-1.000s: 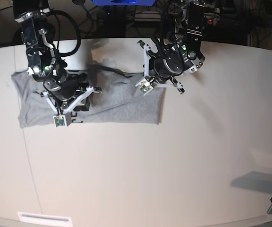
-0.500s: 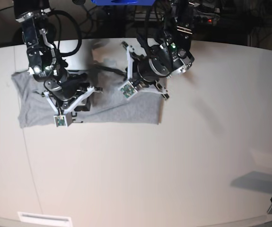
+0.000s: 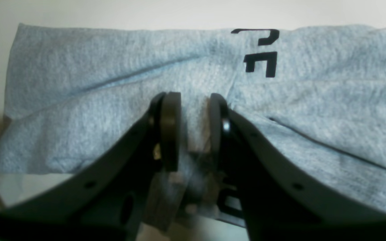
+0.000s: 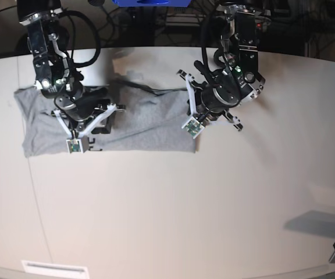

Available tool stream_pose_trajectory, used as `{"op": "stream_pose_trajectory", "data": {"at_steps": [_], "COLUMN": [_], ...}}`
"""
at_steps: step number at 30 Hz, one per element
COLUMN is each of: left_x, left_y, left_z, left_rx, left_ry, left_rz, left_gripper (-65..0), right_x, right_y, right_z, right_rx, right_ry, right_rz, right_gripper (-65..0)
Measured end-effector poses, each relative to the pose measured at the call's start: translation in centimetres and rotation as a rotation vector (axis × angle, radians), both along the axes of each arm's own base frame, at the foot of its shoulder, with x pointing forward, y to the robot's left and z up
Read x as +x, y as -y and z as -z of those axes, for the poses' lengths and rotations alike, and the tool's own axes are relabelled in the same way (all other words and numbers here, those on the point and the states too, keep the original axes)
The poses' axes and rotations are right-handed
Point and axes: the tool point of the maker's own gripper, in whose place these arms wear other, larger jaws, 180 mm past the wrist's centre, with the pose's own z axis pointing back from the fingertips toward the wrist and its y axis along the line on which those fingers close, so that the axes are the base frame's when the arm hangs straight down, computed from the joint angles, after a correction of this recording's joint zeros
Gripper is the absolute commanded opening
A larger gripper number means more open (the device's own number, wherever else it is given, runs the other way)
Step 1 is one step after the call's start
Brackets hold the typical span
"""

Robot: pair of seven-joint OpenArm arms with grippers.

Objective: Fold the T-shirt properly
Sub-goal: 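Press the folded bundle edges flat with both grippers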

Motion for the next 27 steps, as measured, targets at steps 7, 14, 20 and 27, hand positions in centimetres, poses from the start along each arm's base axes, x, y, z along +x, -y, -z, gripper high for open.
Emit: {"op": "stream_pose_trajectory", "data": {"at_steps": [7,14,20,27], "left_x": [-0.9,-1.9,-2.7,0.3], "left_y": [0.0,1.3,2.1,0.1], "left_z": [1.8,3.9,3.2,-0.4], "left_rx": [0.001,-0.012,-0.026,0.039], "left_ry": [-0.061,-0.119,-0.112,0.023], "left_rz": [0.000,0.037,0.063,0.056], "left_gripper": [-65.0,-65.0,-65.0,-65.0], "right_x": [0.0,0.0,0.0,0.0], "right_y": [0.0,0.0,0.0,-0.1], "right_z": [0.0,0.0,0.0,0.0], "right_rx": [0.001,0.001,0.001,0.003], "right_ry": [0.001,0.001,0.001,0.001], "right_rz": [0.000,0.000,0.000,0.000], "right_gripper": [-50.6,-50.6,-50.6,-50.6]}}
